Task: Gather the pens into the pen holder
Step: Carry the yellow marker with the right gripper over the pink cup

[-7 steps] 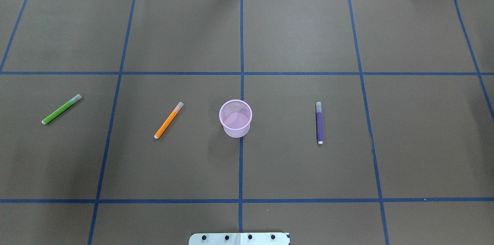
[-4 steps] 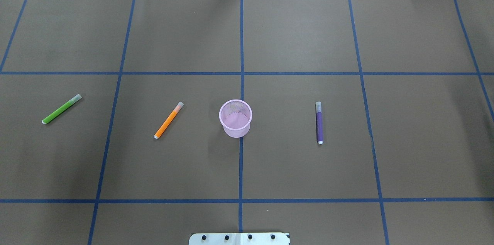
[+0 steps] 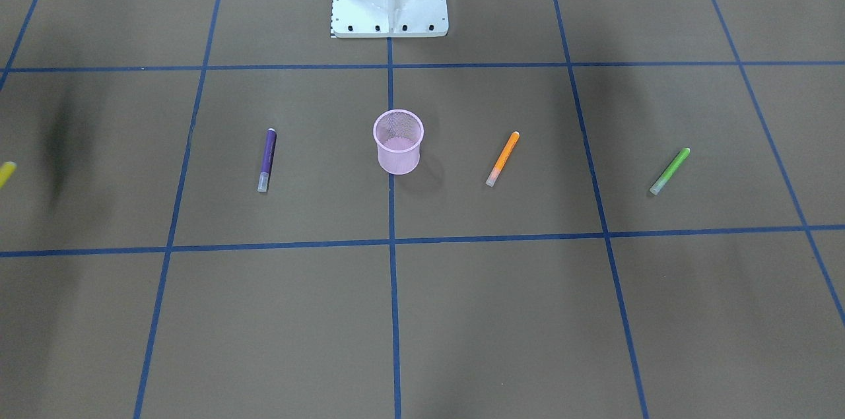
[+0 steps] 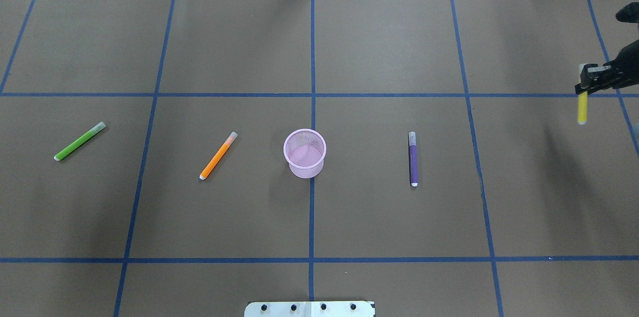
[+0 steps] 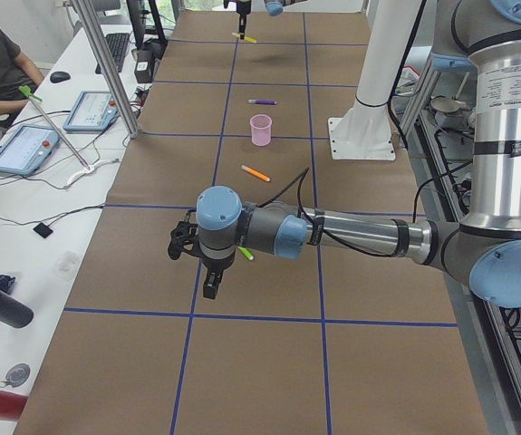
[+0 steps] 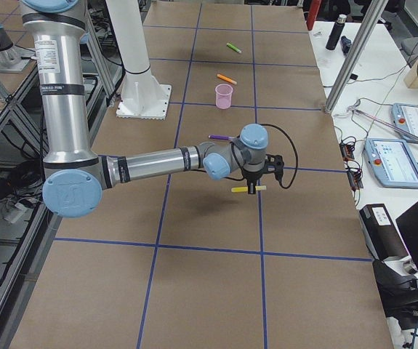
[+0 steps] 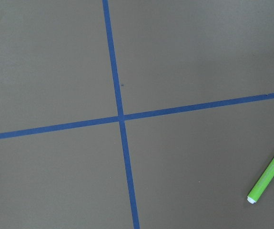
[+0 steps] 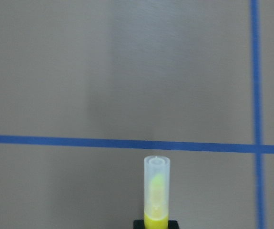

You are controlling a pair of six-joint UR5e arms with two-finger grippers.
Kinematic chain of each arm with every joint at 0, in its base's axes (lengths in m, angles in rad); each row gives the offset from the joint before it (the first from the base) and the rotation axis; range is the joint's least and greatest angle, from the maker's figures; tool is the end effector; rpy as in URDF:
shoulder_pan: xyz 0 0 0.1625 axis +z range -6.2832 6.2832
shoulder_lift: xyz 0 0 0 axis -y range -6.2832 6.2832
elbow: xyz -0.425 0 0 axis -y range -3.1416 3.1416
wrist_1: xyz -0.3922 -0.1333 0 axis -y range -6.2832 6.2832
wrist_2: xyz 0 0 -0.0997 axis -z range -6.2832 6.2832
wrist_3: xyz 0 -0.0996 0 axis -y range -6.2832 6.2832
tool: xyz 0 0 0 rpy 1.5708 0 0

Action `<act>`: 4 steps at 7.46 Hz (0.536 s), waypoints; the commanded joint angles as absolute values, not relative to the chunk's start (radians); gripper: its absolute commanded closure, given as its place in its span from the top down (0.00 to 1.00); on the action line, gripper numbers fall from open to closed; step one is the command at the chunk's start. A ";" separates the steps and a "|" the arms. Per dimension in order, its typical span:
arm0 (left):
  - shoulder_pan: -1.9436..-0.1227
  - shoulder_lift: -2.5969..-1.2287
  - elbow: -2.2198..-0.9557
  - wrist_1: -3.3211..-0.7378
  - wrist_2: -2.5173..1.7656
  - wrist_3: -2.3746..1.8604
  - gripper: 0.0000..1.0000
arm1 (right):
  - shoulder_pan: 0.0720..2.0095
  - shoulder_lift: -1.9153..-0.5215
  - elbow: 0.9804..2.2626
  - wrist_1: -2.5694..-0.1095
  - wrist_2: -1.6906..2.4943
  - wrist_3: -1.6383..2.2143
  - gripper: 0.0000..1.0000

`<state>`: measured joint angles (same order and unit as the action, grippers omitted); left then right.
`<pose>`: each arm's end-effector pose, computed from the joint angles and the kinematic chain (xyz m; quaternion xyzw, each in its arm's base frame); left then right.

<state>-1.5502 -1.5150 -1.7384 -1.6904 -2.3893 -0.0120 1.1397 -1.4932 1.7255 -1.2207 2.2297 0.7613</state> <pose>-0.0507 -0.4798 0.5865 0.0995 0.3969 0.0499 0.9111 -0.1604 -0.5219 0.5069 0.0508 -0.4090 0.0573 0.9093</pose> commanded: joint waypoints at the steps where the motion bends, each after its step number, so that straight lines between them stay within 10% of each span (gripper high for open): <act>1: -1.543 -1.513 -1.740 -1.735 -2.391 -0.011 1.00 | 0.897 -1.396 1.879 -1.223 2.072 1.140 0.00; 4: -1.534 -1.513 -1.730 -1.756 -2.395 -0.061 0.99 | 0.643 -1.073 1.908 -1.453 1.752 1.445 0.00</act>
